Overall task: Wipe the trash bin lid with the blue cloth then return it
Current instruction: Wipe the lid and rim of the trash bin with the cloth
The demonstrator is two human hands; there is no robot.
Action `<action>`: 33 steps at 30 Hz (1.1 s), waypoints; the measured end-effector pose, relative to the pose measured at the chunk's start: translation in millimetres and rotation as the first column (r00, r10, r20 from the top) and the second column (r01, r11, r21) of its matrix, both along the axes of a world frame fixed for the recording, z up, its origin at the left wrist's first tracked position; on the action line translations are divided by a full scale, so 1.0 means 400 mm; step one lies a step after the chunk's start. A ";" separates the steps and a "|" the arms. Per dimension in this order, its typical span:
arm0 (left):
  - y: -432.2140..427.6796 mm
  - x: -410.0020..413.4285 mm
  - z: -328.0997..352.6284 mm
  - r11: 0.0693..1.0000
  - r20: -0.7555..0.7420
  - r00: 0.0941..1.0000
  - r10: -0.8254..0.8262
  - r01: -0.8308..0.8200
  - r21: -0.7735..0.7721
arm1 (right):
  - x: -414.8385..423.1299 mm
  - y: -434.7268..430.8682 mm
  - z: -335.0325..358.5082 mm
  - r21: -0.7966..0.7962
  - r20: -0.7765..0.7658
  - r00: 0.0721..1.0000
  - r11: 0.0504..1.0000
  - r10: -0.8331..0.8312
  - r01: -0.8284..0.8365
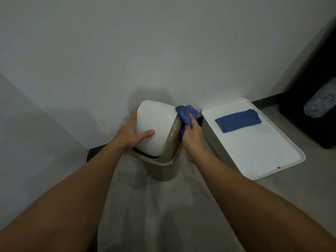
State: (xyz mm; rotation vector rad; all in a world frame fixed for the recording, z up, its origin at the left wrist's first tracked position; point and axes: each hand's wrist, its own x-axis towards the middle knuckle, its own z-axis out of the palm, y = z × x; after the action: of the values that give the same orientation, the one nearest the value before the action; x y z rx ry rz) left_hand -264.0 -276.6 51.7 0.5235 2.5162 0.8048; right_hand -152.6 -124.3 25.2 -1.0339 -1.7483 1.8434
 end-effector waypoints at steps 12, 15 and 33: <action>0.009 0.027 -0.013 0.998 -0.069 0.998 0.012 -0.017 -0.066 | 0.142 -0.166 0.023 -0.100 0.077 0.996 0.993 -0.055 0.063; 0.009 0.027 -0.009 0.996 -0.066 0.998 0.013 -0.019 -0.086 | 0.172 -0.204 0.028 -0.171 0.068 0.996 0.983 -0.050 0.061; -0.020 0.083 0.015 0.999 -0.051 0.999 0.019 -0.021 -0.043 | 0.083 -0.052 0.039 0.281 0.063 0.998 0.960 -0.008 -0.011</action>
State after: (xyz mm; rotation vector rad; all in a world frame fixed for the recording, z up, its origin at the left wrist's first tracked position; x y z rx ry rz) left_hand -230.7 -284.6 57.6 0.5105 2.5830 0.7516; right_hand -119.4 -145.1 40.8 -0.9858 -1.9783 1.5184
